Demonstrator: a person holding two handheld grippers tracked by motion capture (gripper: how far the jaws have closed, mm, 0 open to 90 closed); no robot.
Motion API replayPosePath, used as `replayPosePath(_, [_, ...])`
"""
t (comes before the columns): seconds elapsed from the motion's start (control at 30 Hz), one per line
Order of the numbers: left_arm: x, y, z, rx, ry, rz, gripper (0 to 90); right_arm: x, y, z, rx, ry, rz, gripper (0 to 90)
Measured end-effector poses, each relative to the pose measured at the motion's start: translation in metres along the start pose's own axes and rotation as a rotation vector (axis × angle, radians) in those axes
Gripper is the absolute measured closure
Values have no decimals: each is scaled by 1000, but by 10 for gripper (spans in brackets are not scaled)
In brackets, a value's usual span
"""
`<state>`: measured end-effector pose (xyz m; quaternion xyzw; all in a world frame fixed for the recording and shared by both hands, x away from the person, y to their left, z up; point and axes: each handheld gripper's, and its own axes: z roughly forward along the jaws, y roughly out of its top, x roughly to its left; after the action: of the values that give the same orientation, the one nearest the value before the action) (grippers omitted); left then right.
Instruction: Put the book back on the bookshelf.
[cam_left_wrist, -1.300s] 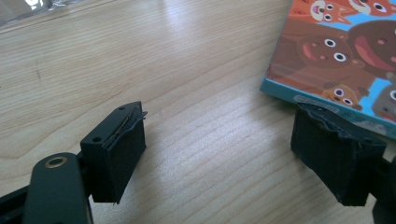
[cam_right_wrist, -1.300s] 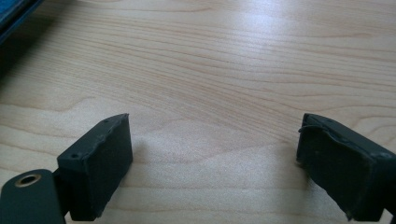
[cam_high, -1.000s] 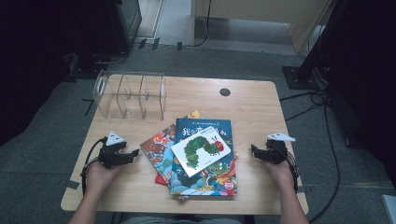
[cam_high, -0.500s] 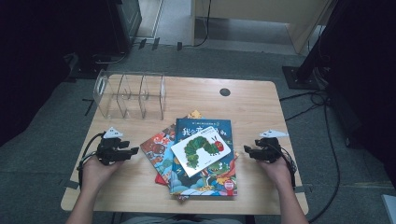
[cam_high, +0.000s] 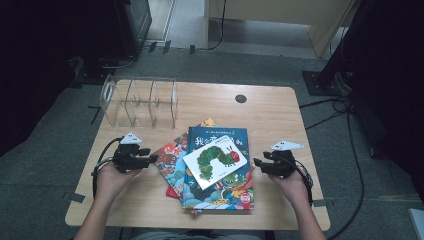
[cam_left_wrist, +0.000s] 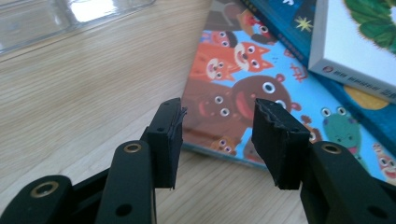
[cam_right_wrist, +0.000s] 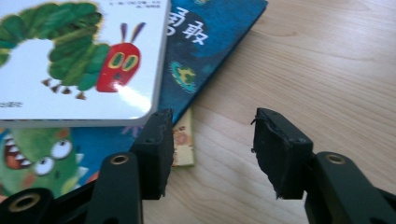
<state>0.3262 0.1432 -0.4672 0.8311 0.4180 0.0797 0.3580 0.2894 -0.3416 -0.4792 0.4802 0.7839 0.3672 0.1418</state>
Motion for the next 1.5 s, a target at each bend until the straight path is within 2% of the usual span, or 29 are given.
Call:
replayPosePath(0.13, [-4,7,4,-8,-30,19,565,6,0,-2,-13,26,2,520])
replayPosePath(0.27, [-8,15,11,1,-56,32,584,9,-1,-3,-10,32,3,554])
replayPosePath(0.47, [-11,26,23,28,-71,58,574,20,-1,-6,-24,63,29,687])
replayPosePath(0.5, [-13,31,27,33,-81,67,581,26,0,-5,-20,70,22,730])
replayPosePath(0.53, [-13,31,27,33,-81,67,586,26,0,-5,-20,70,22,730])
replayPosePath(0.63, [-17,38,31,24,-81,92,590,35,1,-2,-13,83,-1,807])
replayPosePath(0.67, [-18,40,33,20,-84,93,591,41,2,-1,-12,86,-17,863])
replayPosePath(0.77, [-21,45,40,27,-94,108,593,45,3,1,-7,91,-27,896])
replayPosePath(0.9, [-25,50,46,22,-126,104,610,49,3,7,11,96,-38,899])
replayPosePath(1.03, [-29,51,54,41,-129,124,615,48,1,12,48,102,-41,899])
replayPosePath(1.27, [-36,51,59,66,-145,137,612,45,3,15,39,114,-43,899])
replayPosePath(1.37, [-40,50,59,65,-129,145,620,45,3,16,35,110,-45,898])
replayPosePath(1.5, [-40,47,57,62,-138,136,627,44,4,18,32,110,-43,898])
